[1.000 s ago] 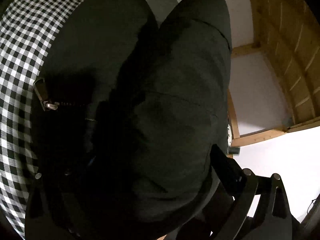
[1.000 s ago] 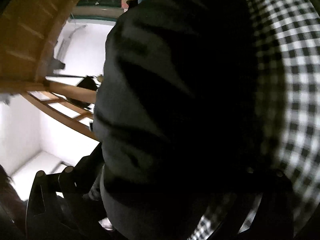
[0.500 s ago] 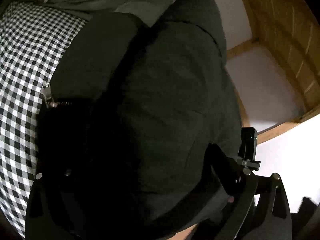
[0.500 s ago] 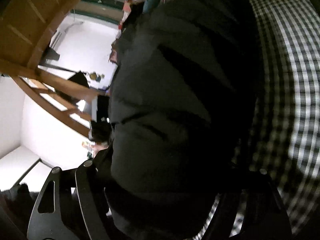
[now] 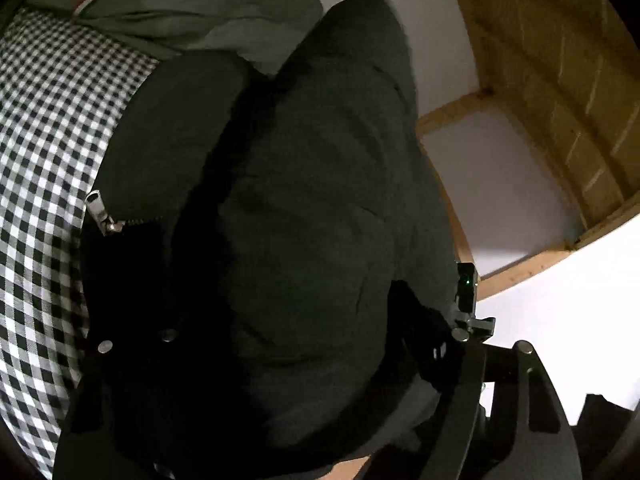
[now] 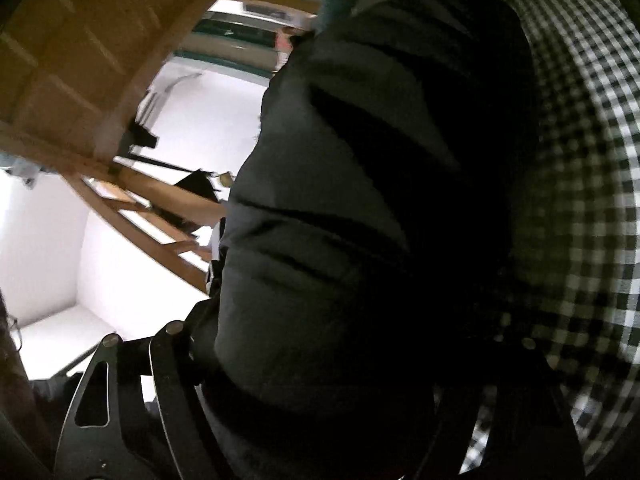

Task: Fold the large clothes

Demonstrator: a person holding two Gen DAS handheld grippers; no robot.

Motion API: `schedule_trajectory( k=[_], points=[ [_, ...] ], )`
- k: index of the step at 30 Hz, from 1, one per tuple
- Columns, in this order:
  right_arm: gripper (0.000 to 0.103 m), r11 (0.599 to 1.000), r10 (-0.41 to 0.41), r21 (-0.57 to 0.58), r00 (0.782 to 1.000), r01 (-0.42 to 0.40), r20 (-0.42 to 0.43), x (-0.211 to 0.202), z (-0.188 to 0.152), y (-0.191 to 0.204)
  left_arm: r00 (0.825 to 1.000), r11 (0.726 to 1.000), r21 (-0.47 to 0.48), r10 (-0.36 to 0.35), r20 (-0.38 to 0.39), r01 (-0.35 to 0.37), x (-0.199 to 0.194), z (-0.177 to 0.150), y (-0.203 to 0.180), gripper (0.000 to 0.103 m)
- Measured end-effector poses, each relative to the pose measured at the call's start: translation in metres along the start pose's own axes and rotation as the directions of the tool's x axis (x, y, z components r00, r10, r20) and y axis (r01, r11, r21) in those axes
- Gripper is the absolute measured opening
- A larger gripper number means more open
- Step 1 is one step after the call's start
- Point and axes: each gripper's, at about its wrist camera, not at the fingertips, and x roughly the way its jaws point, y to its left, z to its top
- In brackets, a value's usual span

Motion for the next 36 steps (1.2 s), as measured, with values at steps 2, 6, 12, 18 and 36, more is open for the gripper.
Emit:
schedule_trajectory(
  k=[2,6,12,18,36],
  points=[
    [0.076,1.0,0.004,-0.001,1.0,-0.004,0.004,-0.001,-0.005,-0.004,1.0,1.0,-0.005,-0.01,-0.006,0.01,0.004,-0.003,0.012,0.075],
    [0.076,0.998,0.007,0.056,1.0,-0.008,0.022,-0.008,-0.006,-0.017,0.999,1.0,-0.028,-0.004,0.035,0.005,0.005,-0.003,0.015,0.076],
    [0.076,0.998,0.053,-0.041,0.996,-0.05,0.077,-0.035,0.027,0.021,0.995,0.998,0.016,-0.053,0.081,0.052,0.007,0.025,-0.021,0.076],
    [0.076,0.989,0.033,-0.15,0.99,-0.011,0.14,-0.089,0.08,0.073,0.991,0.988,0.127,-0.099,0.086,0.087,0.046,0.079,-0.091,0.076],
    [0.076,0.975,-0.181,-0.038,0.882,0.218,0.436,-0.453,0.106,0.048,0.947,0.941,0.189,-0.24,-0.213,0.281,0.361,0.07,-0.271,0.077]
  ],
)
